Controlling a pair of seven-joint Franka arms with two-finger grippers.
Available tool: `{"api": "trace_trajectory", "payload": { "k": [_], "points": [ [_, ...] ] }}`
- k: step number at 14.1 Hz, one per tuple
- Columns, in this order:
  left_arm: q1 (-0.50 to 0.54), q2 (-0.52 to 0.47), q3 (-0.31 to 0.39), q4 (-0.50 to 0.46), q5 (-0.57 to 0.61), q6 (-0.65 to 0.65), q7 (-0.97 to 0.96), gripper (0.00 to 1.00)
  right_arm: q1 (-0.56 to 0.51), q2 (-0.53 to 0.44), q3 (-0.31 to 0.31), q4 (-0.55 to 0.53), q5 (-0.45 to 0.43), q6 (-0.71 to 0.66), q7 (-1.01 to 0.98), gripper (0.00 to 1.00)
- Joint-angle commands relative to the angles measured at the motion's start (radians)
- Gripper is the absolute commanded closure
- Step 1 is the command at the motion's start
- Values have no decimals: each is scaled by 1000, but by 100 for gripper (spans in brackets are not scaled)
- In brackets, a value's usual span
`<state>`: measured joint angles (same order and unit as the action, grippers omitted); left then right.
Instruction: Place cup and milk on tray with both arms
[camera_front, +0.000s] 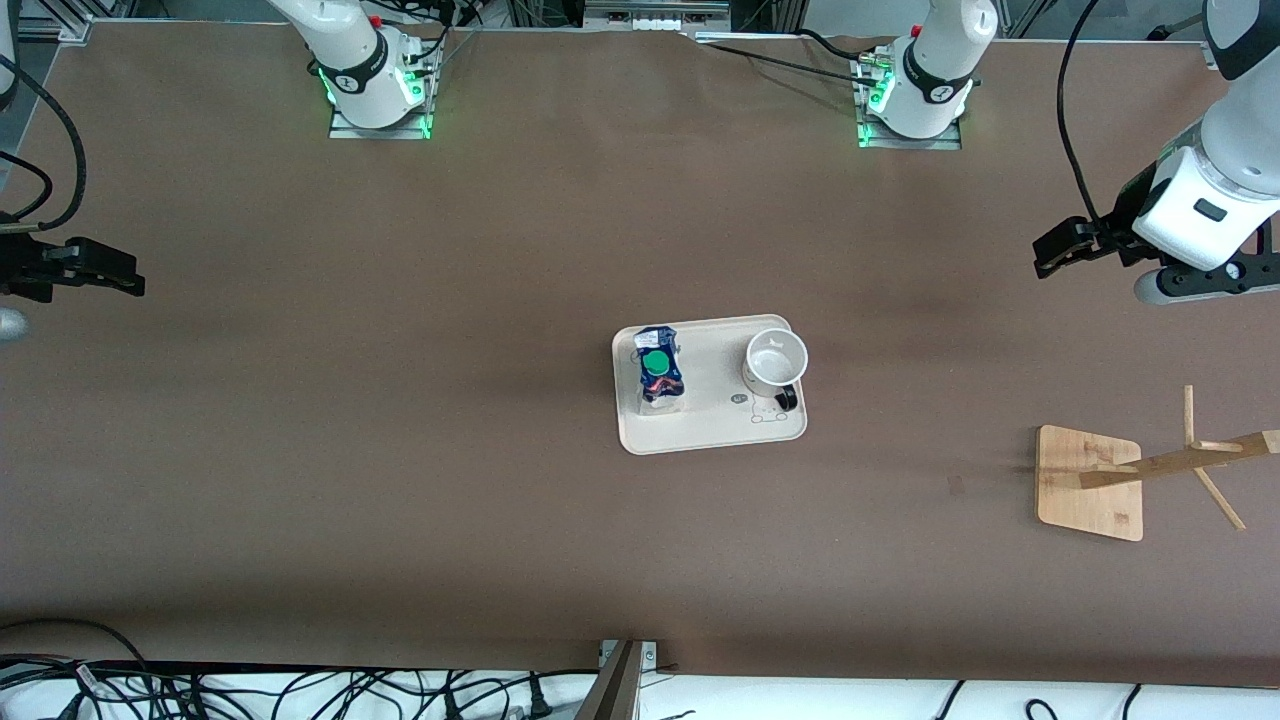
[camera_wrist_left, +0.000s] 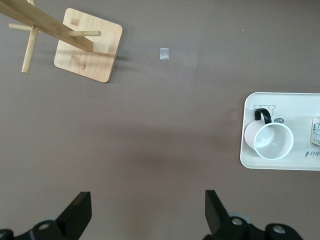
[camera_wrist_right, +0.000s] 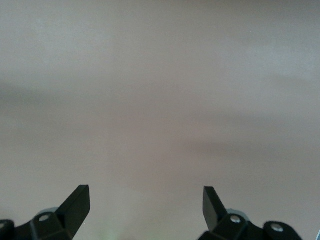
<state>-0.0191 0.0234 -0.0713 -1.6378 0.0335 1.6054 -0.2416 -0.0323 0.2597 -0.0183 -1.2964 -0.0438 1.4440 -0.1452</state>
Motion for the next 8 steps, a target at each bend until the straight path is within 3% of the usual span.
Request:
{"api": "trace_trajectory", "payload": {
  "k": [1,8],
  "points": [
    [8,0,-1,47,-7,-25,10,0,-11,-8,9,2,-7,-16,48,0],
    [7,18,1,84,0,-5,10,0,-12,-8,9,2,-4,-8,87,0]
  ]
}}
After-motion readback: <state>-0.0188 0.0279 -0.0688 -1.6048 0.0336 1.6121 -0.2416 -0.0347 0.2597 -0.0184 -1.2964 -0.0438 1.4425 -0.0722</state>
